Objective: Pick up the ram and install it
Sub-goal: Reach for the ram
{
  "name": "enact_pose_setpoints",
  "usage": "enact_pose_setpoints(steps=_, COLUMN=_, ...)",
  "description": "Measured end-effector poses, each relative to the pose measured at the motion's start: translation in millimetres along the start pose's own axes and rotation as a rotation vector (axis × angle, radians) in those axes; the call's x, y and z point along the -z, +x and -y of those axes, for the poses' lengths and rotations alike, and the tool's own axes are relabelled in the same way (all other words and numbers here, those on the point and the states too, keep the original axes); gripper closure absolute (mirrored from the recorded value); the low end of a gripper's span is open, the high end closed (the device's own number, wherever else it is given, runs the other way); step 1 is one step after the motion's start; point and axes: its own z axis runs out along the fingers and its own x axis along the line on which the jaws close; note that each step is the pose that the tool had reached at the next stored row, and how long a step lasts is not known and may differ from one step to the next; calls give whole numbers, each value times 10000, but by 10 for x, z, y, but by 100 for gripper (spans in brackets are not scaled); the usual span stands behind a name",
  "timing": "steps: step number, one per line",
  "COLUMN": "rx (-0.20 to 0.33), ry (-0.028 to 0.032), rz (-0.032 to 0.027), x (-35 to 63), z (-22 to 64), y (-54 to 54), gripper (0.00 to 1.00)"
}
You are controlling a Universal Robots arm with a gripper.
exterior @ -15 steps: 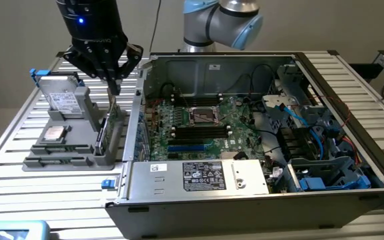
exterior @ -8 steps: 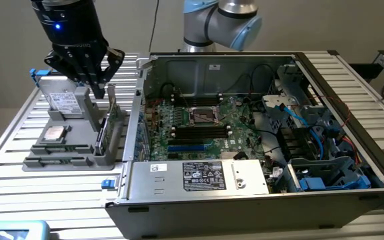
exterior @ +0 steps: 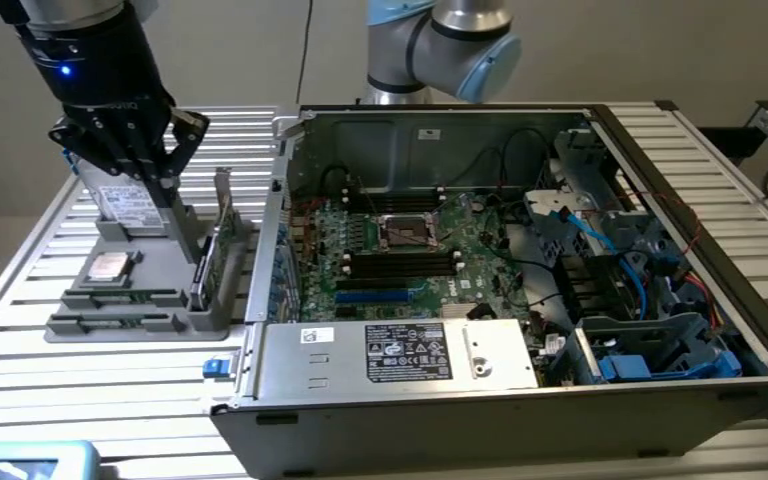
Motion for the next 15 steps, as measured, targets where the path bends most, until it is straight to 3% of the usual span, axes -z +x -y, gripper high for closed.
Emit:
enact_pose_setpoints(steps=10, rx=12, ry=68, rz=-24, x=-122, z=35, y=440, gripper=89)
enact_pose_setpoints(steps=15, rx=206, ry=173, rz=-48, x=-154, z=43, y=526, gripper=89)
